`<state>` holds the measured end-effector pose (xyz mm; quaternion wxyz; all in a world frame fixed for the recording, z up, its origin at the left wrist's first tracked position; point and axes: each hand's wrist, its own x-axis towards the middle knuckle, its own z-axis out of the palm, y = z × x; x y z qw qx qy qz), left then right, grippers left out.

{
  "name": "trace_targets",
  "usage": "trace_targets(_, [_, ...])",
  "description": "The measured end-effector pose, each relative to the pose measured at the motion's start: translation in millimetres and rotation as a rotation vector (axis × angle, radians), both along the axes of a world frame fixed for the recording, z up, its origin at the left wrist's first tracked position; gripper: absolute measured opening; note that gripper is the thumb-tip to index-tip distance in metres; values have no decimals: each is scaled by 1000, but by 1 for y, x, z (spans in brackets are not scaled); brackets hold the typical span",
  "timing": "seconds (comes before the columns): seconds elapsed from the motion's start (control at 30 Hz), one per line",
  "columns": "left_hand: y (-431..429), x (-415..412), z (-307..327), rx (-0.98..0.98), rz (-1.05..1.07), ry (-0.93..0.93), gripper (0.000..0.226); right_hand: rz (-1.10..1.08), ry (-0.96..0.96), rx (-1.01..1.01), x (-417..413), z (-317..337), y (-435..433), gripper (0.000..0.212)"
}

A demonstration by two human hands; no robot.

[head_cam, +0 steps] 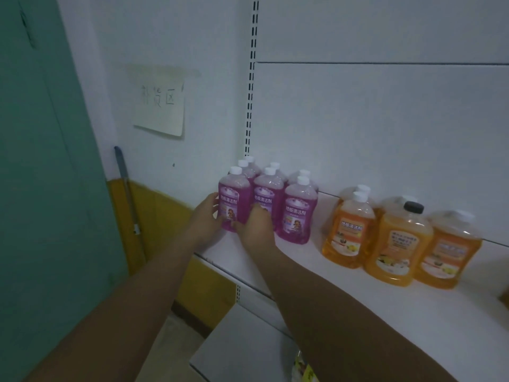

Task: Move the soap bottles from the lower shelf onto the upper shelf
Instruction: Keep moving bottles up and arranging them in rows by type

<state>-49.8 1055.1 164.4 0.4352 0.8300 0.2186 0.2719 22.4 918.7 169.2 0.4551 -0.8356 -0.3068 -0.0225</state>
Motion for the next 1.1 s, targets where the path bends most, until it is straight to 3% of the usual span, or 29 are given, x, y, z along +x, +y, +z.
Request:
trace_targets(0.1, [-14, -13, 11, 26, 113, 17, 77, 57, 38, 81, -13, 4, -22, 43])
trace_targets(0.23, [-64, -50, 50, 101, 200, -173, 69, 188, 91, 154, -52, 22, -78, 42])
trace_targets(0.4, [-194, -103, 92, 191, 27, -374, 53, 184, -42, 126, -95, 36, -202, 43])
trace_targets(0.5, [-273, -112, 95, 215, -191, -375, 50, 95, -81, 138, -118, 41, -304, 39])
trace_targets(0.67, [-402, -102, 74, 211, -580, -234, 50, -167, -105, 80, -150, 21, -461, 40])
trace_targets(0.87, [-564, -99, 7, 195, -1030, -1, 39, -450, 61, 93, -197, -36, -626, 40])
trace_targets(1.1, [-694, -86, -109, 172, -1123, 422, 38, -596, 326, 27, -204, -132, -768, 34])
